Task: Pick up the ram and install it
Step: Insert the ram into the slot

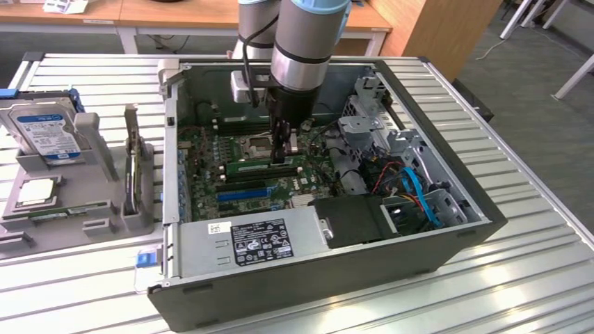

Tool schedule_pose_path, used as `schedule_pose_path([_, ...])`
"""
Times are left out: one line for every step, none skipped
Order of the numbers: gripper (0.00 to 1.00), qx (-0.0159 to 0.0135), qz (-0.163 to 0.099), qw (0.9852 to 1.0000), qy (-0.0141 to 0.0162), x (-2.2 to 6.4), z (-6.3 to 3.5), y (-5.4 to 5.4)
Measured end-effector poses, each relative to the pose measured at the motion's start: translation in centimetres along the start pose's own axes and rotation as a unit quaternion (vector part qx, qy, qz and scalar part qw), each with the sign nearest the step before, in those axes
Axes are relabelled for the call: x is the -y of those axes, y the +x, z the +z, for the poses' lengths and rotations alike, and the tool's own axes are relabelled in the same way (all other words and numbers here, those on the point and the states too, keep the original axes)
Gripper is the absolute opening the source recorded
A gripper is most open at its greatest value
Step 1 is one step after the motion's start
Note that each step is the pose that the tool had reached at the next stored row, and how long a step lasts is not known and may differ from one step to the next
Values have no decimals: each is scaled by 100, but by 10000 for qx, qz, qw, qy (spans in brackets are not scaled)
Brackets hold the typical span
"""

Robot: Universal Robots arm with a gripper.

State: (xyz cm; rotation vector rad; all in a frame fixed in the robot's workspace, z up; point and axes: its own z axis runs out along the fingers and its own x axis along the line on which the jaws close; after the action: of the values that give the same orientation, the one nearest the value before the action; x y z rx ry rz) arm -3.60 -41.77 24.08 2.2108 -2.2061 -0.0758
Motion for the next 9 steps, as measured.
schedule_pose_path([11,0,0,10000,0,0,5,0])
schedule_pose_path([11,-1,0,10000,0,0,10,0])
schedule_pose_path([11,-2,0,10000,-1,1,19,1])
schedule_pose_path([11,-1,0,10000,0,1,30,1])
schedule_pose_path([11,-1,0,10000,0,2,38,1])
schedule_pose_path([11,-2,0,10000,-1,2,41,1])
schedule_pose_path([11,-2,0,10000,-1,2,40,1])
schedule_pose_path([11,-2,0,10000,-1,2,40,1])
schedule_pose_path([11,-2,0,10000,-1,2,41,1])
